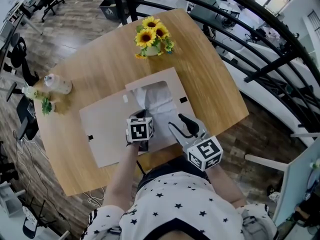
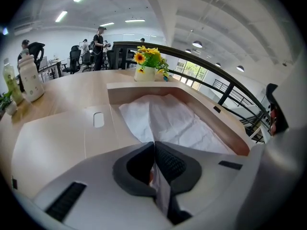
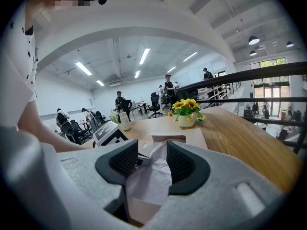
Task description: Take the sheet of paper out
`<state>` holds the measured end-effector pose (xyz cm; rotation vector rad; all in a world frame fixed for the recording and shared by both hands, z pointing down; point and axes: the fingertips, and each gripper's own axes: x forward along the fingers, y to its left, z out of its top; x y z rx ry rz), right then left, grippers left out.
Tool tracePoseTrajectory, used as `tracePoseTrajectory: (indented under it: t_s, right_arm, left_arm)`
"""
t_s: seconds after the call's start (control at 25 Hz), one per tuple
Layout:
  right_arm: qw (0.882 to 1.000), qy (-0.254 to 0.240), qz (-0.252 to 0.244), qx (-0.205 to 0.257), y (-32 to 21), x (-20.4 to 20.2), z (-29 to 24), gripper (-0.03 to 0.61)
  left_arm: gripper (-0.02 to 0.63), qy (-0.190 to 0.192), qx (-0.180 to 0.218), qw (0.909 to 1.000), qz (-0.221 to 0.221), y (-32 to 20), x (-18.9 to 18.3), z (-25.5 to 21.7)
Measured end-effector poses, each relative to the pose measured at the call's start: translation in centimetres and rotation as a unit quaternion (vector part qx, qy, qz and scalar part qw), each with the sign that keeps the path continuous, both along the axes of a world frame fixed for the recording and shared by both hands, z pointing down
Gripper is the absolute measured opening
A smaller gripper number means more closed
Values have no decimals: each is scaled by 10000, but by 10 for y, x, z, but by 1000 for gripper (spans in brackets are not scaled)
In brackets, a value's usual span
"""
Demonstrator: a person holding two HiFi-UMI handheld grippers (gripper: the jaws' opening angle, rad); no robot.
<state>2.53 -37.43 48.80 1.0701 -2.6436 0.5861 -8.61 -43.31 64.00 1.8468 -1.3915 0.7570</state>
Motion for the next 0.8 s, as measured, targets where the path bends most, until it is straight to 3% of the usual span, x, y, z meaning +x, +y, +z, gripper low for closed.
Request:
tracePoseTrajectory:
  t_s: [0.8]
  right_arm:
    - [9996,65,64,283,71,-19,-11,170]
  left_arm:
    - [6,72,827,9965,81,45,-27,-51]
